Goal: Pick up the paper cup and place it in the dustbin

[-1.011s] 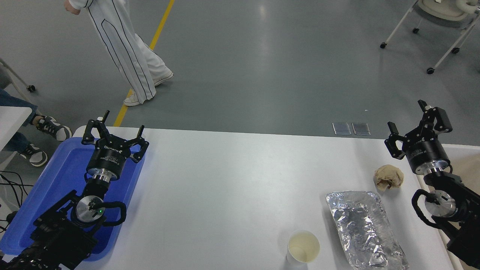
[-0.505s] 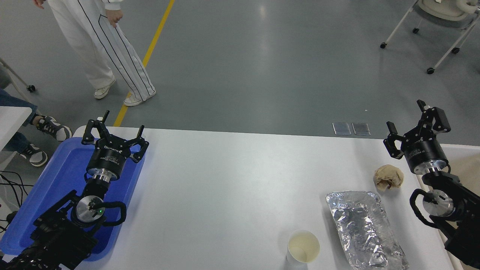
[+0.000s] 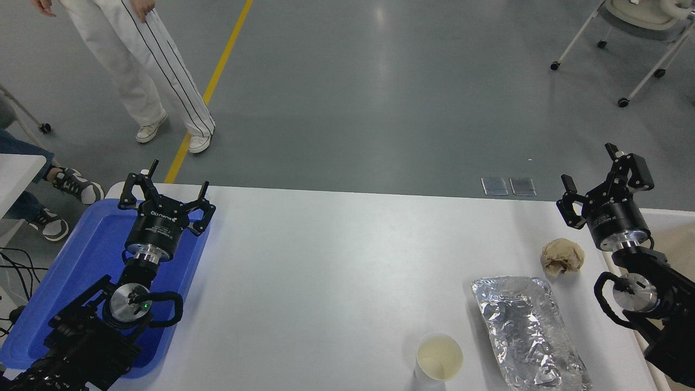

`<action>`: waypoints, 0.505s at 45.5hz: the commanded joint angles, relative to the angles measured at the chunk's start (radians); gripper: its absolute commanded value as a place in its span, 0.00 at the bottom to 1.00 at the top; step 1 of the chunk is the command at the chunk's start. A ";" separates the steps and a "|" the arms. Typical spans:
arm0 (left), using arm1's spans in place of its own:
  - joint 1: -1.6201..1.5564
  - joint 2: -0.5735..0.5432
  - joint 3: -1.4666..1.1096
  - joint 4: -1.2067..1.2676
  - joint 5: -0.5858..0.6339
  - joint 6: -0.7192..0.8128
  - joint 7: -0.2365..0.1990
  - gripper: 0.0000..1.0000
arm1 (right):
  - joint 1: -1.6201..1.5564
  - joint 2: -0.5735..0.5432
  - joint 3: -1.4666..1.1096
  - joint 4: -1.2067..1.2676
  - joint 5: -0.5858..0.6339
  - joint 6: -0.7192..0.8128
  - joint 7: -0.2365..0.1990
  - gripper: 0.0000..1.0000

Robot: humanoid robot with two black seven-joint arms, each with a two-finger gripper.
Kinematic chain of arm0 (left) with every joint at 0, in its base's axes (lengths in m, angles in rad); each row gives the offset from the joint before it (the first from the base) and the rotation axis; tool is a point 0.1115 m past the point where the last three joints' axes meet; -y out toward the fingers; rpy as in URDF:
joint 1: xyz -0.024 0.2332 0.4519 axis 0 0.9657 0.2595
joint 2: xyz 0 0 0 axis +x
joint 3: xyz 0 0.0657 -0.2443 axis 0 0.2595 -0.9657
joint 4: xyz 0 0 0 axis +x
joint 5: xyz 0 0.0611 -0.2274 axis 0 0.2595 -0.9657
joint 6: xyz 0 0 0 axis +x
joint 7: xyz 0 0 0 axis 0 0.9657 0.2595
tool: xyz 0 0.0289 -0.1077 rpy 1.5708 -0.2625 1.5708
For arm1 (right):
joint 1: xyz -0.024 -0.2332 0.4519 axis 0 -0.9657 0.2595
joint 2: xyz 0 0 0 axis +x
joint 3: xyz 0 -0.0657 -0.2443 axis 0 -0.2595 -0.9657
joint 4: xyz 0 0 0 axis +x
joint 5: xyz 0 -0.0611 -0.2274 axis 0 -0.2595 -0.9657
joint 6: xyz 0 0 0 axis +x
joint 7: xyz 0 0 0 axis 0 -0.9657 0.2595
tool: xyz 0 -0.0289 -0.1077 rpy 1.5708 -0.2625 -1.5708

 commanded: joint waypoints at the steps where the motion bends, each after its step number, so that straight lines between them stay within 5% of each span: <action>1: 0.000 0.000 0.000 0.000 0.000 0.000 0.000 1.00 | 0.003 -0.036 -0.067 0.015 0.003 -0.030 0.000 1.00; 12: 0.000 0.000 0.000 0.000 0.000 0.000 0.000 1.00 | 0.033 -0.114 -0.185 0.037 0.011 -0.047 -0.005 1.00; 23: 0.000 0.000 0.000 0.000 0.000 0.000 0.000 1.00 | 0.213 -0.237 -0.610 0.038 0.100 -0.027 -0.006 1.00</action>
